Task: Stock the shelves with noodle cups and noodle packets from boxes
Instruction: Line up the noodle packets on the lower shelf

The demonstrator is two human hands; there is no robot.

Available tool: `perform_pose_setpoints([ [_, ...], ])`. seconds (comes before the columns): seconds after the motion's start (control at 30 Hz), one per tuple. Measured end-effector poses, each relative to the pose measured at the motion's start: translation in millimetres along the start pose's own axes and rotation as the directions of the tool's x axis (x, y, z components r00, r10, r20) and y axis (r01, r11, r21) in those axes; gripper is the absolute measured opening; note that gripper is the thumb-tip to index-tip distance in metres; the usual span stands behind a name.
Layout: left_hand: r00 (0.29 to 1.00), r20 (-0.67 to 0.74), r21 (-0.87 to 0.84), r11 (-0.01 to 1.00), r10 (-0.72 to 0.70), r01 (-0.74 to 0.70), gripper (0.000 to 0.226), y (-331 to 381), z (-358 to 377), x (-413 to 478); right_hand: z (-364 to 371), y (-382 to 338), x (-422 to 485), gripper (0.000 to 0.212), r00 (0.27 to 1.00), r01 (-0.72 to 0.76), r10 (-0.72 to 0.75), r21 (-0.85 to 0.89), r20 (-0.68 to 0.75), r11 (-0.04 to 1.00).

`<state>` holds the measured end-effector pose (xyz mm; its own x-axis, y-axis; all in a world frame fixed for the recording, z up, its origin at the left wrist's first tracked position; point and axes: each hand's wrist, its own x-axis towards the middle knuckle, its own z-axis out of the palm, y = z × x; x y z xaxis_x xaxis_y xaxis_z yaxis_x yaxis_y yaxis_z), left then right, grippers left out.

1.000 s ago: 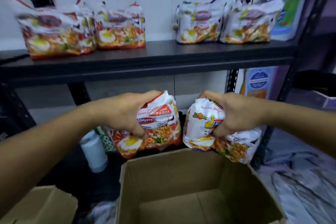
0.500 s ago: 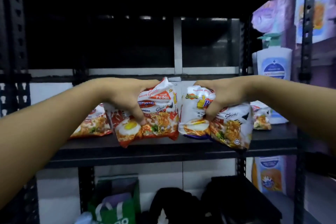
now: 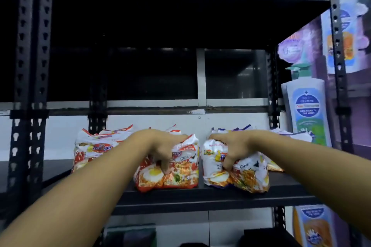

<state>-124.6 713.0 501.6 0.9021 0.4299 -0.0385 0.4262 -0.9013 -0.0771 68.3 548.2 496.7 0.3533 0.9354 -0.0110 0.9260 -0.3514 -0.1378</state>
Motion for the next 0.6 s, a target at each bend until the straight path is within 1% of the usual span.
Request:
perform_pose_setpoints([
  [0.07,0.999,-0.020,0.032,0.999,-0.027,0.028,0.131,-2,9,10,2,5,8,0.086,1.000,0.012,-0.012,0.022,0.008,1.000],
  [0.17,0.999,-0.031,0.052,0.998,-0.038,0.039,0.135,-9,14,25,-1,7,18,0.081,0.997,0.048,-0.051,0.053,0.052,0.997],
  [0.27,0.998,-0.042,0.018,0.998,-0.052,0.053,0.137,-13,19,35,-1,10,30,0.082,0.997,0.073,-0.072,-0.013,0.027,0.997],
  [0.33,0.997,-0.045,0.005,0.998,-0.058,0.058,0.136,-13,22,38,0,10,37,0.087,0.998,0.065,-0.065,-0.079,0.006,0.995],
  [0.43,0.996,-0.073,0.024,0.998,-0.060,0.062,0.133,-11,25,40,0,9,41,0.100,0.996,0.036,-0.058,-0.290,-0.068,0.956],
  [0.5,0.995,-0.073,0.022,0.998,-0.063,0.065,0.133,-11,26,42,-1,8,41,0.103,0.992,0.043,-0.084,-0.383,-0.092,0.923],
  [0.53,0.995,-0.072,0.024,0.998,-0.064,0.066,0.133,-10,26,43,-1,7,40,0.106,0.991,0.048,-0.092,-0.394,-0.092,0.918],
  [0.6,0.995,-0.075,0.030,0.997,-0.063,0.065,0.132,-9,26,45,2,4,35,0.109,0.991,0.044,-0.084,-0.346,-0.101,0.937],
])
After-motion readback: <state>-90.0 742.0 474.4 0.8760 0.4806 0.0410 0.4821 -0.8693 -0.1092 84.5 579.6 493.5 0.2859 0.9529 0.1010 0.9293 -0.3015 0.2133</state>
